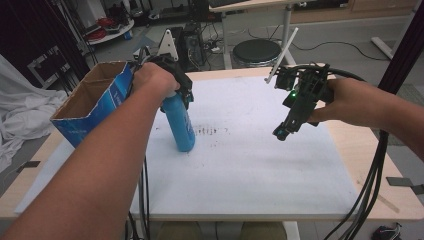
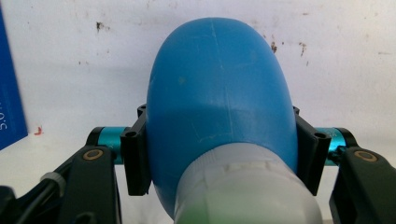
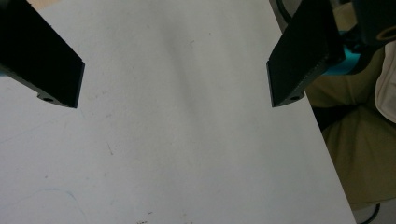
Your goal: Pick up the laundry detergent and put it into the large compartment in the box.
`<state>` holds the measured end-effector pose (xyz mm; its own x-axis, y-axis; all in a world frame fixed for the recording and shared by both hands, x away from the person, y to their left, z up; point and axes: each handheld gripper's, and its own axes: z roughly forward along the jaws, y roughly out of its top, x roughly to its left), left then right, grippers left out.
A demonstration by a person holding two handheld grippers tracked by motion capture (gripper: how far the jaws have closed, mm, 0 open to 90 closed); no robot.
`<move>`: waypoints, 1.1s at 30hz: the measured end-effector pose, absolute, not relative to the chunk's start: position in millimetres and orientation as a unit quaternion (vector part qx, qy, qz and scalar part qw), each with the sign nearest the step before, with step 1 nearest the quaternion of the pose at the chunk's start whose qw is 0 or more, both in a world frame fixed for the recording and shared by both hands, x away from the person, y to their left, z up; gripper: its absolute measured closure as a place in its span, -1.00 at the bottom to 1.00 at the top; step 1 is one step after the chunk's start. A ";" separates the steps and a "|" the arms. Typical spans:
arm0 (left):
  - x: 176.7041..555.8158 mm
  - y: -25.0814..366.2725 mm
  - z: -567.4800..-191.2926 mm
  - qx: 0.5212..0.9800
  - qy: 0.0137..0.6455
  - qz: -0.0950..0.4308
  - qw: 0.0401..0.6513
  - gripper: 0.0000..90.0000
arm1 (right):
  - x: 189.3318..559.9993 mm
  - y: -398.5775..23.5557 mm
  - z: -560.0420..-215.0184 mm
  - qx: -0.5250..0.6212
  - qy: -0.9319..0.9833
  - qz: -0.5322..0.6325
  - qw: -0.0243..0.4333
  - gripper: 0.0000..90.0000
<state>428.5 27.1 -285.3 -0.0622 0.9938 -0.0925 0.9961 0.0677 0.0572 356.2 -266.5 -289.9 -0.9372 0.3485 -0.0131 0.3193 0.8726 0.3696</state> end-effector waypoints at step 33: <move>410.2 90.1 -117.2 0.821 0.562 0.015 0.099 -0.17 | 363.5 -266.3 -293.4 0.188 0.968 0.164 0.031 -0.93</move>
